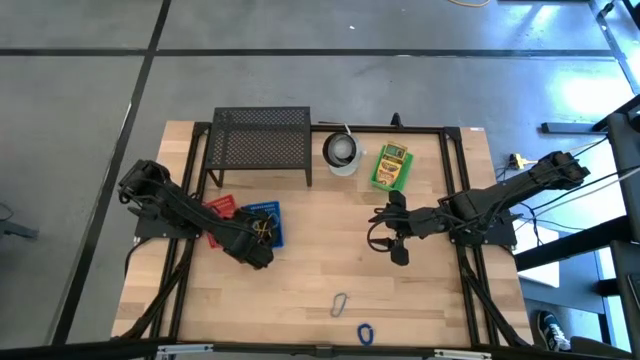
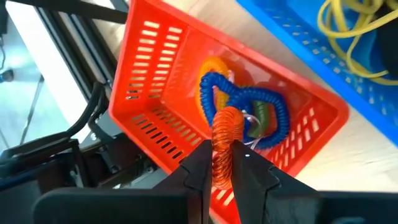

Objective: Pick & Place Office Desk Supplies
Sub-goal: Put the orange spring keychain into the red bin

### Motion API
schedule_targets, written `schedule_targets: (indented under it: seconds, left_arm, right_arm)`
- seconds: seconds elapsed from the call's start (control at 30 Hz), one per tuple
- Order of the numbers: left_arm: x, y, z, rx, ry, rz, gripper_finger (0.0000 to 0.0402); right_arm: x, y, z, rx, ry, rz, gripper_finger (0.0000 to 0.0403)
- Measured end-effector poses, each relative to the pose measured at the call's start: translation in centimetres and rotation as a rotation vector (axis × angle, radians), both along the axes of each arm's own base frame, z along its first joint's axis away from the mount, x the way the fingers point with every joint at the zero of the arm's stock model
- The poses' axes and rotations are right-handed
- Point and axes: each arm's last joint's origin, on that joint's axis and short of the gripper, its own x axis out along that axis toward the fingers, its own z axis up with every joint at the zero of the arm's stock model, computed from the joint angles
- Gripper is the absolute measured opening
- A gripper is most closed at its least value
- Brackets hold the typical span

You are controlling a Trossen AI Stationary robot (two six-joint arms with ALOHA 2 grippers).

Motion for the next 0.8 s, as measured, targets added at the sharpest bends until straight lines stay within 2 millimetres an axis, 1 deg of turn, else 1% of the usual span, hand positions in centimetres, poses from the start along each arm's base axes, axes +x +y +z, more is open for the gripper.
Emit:
schedule_targets:
  seconds: [0.23,0.4,0.5,0.6,0.8]
  left_arm:
    - [-0.08,-0.02,0.02,-0.016,0.018,0.001,0.0044]
    - [0.13,-0.14,-0.11,-0.035,-0.002,-0.010,0.0025]
    - [0.14,-0.13,-0.11,-0.028,-0.008,0.000,0.0024]
    - [0.13,-0.13,-0.11,-0.030,-0.007,0.001,0.0044]
    - [0.06,-0.08,-0.06,-0.021,0.000,-0.001,0.0104]
  right_arm:
    - [0.00,-0.01,0.00,0.016,0.000,-0.011,0.0263]
    - [0.00,0.00,0.00,0.016,0.000,-0.011,0.0263]
    - [0.00,0.00,0.00,0.016,0.000,-0.010,0.0263]
    - [0.00,0.00,0.00,0.016,0.000,-0.010,0.0263]
    - [0.00,-0.01,0.00,0.016,0.000,-0.011,0.0263]
